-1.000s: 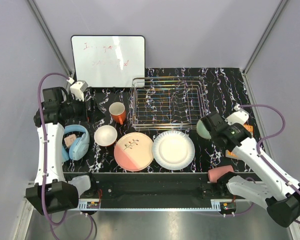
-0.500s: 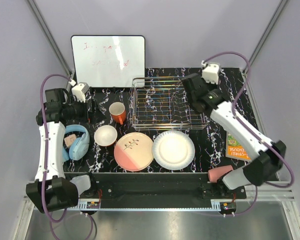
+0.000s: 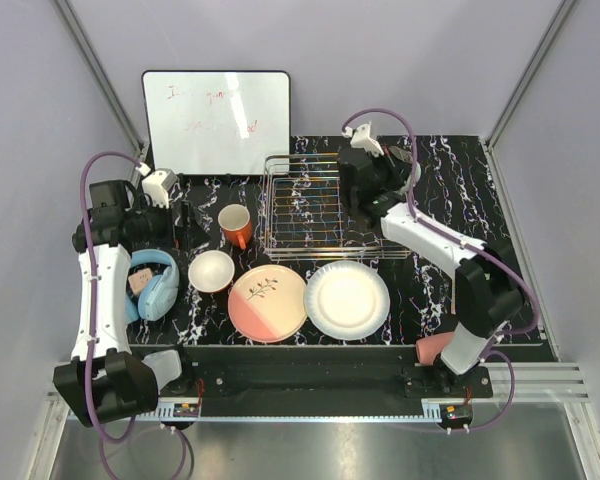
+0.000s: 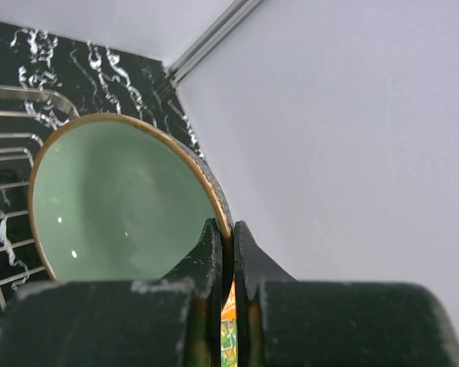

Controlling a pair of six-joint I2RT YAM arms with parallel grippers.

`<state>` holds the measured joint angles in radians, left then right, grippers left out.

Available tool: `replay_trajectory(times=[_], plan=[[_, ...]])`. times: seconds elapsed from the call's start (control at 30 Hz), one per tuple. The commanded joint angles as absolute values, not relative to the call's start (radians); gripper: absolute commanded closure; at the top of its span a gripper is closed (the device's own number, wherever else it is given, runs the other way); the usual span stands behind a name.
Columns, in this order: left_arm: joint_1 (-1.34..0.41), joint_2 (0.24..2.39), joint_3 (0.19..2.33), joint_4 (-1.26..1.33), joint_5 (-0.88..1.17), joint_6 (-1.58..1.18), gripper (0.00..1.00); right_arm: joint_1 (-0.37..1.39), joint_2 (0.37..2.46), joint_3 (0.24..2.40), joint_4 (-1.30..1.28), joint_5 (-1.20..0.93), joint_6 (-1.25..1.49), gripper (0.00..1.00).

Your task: Load the mixed dishes into the dish rack

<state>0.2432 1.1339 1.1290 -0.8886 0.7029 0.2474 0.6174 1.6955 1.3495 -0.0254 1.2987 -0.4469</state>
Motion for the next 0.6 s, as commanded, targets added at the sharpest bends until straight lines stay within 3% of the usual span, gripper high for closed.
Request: replay_trajectory(times=[0.0,0.07,0.13,0.47,0.57], plan=[[0.259,1.115,1.117,-0.848,0.729,0.261,0.01,0.634,1.762,1.318,0.656,1.382,-0.951,1.0],[0.262,1.117,1.114,-0.848,0.735,0.258,0.01,0.635,1.814,1.304,0.847,1.382,-1.107,1.0],[0.267,1.114,1.114,-0.85,0.735,0.259,0.01,0.635,1.833,1.304,0.871,1.384,-1.121,1.0],[0.288,1.1,1.112,-0.854,0.729,0.273,0.01,0.635,1.873,1.391,0.389,1.316,-0.717,1.0],[0.291,1.091,1.111,-0.854,0.726,0.278,0.01,0.627,1.908,1.419,0.374,1.305,-0.696,1.0]])
